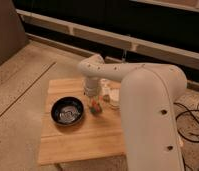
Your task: Place the pepper on the white sponge
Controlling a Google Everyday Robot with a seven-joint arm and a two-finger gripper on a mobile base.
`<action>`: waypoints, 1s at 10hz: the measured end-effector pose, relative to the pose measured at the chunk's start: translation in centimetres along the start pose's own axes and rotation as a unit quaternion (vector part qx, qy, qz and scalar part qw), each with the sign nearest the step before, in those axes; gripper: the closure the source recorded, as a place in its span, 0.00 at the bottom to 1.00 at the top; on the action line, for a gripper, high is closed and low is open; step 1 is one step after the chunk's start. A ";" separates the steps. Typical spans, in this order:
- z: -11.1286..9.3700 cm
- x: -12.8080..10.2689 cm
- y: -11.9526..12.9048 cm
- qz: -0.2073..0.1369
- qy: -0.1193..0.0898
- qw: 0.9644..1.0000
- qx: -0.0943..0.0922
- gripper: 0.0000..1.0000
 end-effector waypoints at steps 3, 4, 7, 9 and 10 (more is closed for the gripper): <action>0.9 -0.6 -0.7 -0.005 0.013 1.000 0.008 1.00; 1.5 -0.6 -1.0 -0.009 0.023 1.000 0.011 1.00; 3.2 -0.7 -1.0 -0.013 0.062 0.998 0.017 1.00; 3.8 -0.8 -1.3 -0.009 0.077 0.997 0.022 0.99; 4.0 -1.0 -1.3 -0.009 0.081 0.996 0.024 0.95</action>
